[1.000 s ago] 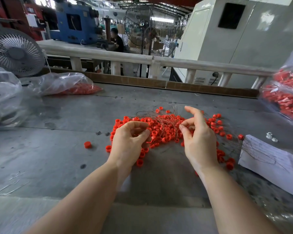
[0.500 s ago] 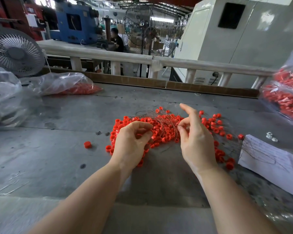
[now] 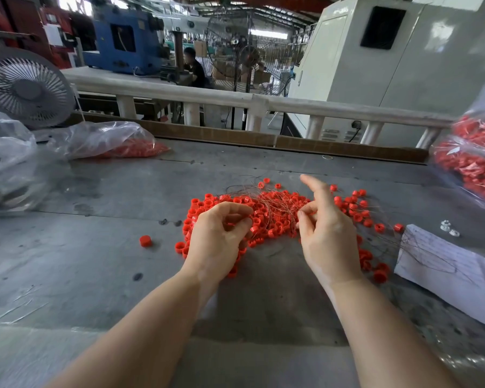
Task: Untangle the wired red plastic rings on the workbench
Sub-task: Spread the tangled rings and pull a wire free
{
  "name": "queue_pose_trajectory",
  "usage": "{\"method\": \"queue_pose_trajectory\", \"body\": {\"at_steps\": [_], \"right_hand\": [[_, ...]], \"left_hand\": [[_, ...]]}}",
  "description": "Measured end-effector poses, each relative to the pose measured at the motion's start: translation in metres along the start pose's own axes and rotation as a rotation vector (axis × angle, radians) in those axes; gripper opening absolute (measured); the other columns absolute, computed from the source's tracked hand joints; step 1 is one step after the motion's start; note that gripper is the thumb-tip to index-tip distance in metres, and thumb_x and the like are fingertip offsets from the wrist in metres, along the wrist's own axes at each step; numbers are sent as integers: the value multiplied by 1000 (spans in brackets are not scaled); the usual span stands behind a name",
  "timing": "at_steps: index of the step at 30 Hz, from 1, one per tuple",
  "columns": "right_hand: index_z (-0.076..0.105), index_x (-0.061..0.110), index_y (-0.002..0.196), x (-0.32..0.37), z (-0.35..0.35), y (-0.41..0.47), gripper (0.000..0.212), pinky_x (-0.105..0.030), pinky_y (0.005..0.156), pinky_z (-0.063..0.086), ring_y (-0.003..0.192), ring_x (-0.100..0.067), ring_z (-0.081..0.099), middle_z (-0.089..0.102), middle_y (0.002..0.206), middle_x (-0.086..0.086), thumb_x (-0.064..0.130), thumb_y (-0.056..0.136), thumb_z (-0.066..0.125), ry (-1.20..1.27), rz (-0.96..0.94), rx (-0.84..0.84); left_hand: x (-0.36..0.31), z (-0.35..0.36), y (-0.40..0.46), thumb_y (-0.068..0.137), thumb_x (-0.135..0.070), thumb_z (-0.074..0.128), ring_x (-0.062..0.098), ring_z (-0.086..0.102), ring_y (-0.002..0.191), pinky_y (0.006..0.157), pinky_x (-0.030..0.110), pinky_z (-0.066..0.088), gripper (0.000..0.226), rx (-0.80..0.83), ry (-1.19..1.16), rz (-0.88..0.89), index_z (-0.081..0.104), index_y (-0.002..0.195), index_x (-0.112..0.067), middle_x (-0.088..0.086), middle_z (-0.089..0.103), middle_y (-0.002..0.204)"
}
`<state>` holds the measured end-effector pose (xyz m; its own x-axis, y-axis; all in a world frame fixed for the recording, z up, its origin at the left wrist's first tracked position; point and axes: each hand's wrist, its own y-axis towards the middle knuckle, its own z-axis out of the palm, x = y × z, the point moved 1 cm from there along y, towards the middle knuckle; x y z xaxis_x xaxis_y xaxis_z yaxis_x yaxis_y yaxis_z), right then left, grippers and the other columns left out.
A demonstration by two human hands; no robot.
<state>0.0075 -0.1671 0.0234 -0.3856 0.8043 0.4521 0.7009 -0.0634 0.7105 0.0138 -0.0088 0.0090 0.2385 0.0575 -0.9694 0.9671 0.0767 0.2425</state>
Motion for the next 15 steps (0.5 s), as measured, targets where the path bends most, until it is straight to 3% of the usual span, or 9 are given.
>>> {"method": "queue_pose_trajectory", "body": {"at_steps": [3, 6, 15], "right_hand": [[61, 17, 123, -1, 5, -2, 44, -29, 78, 50, 81, -16, 60, 65, 93, -3, -6, 85, 58, -31, -26, 137], [66, 20, 118, -1, 8, -3, 42, -36, 72, 51, 82, -23, 60, 62, 91, -2, -5, 87, 54, -93, -48, 185], [70, 15, 101, -3, 8, -3, 24, -32, 59, 47, 75, -21, 57, 59, 88, -1, 1, 90, 54, -137, -38, 174]], "left_hand": [[0, 0, 0, 85, 3, 62, 8, 64, 63, 68, 36, 58, 28, -4, 21, 11, 66, 82, -25, -5, 66, 71], [0, -1, 0, 85, 3, 63, 8, 64, 62, 67, 35, 58, 29, -5, 23, 17, 66, 82, -26, -5, 66, 72], [1, -1, 1, 85, 2, 63, 6, 64, 61, 64, 31, 56, 30, -8, 28, 21, 66, 81, -28, -9, 66, 68]]}}
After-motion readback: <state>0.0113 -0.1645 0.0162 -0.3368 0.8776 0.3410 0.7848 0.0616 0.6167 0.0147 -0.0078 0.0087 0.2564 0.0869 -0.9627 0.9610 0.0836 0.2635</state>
